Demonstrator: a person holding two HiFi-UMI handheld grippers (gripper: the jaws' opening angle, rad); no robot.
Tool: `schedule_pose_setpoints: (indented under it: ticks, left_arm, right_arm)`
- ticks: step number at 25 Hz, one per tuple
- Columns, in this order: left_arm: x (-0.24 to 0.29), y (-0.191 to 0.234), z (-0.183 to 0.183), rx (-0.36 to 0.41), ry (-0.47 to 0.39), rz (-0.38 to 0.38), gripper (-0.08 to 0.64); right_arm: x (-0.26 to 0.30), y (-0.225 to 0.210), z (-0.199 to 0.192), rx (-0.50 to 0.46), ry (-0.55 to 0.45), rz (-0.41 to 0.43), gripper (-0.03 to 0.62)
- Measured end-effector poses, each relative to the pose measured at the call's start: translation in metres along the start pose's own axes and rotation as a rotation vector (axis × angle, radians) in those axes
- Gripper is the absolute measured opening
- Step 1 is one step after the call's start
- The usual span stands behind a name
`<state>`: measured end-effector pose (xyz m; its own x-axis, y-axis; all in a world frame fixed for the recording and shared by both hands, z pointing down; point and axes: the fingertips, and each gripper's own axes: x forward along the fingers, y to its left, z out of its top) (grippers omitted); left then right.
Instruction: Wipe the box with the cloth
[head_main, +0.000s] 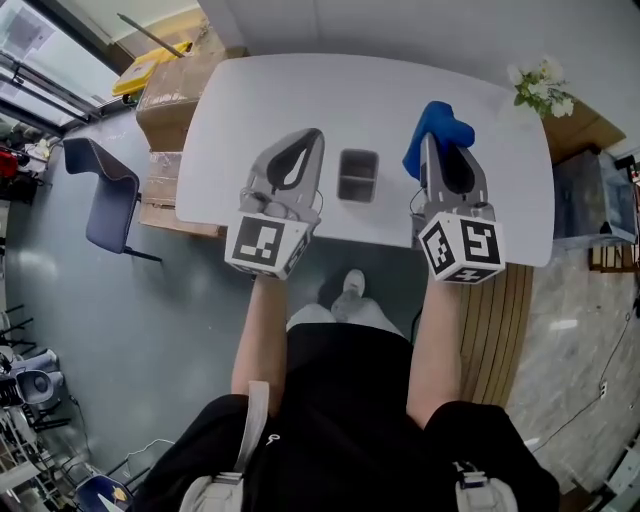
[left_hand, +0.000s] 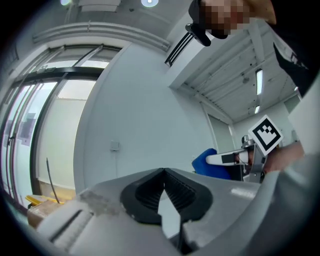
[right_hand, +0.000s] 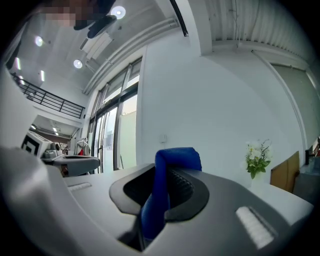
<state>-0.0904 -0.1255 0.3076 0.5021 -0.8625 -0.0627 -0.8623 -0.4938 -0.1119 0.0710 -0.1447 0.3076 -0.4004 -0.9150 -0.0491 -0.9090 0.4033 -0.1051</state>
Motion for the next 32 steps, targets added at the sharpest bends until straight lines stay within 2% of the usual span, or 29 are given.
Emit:
schedule_pose_setpoints:
  ticks: [5, 13, 15, 17, 23, 32]
  left_arm:
    - [0.019, 0.006, -0.008, 0.051, 0.053, -0.038, -0.002]
    - [0.045, -0.015, -0.047, 0.240, 0.170, -0.180, 0.006]
    - [0.050, -0.018, -0.060, 0.280, 0.222, -0.212, 0.007]
    - [0.055, -0.019, -0.075, 0.305, 0.288, -0.235, 0.071]
    - [0.054, -0.030, -0.127, 0.352, 0.460, -0.329, 0.094]
    - [0.047, -0.050, -0.182, 0.462, 0.639, -0.487, 0.100]
  right_arm:
    - [0.020, 0.002, 0.002, -0.007, -0.004, 0.040, 0.057]
    - [0.031, -0.013, -0.023, -0.010, 0.036, 0.003, 0.057]
    - [0.033, -0.017, -0.026, -0.012, 0.043, -0.004, 0.057]
    - [0.035, -0.021, -0.029, -0.010, 0.050, -0.012, 0.057]
    - [0.038, -0.028, -0.043, -0.001, 0.079, -0.028, 0.057]
    - [0.041, -0.036, -0.062, 0.006, 0.114, -0.041, 0.057]
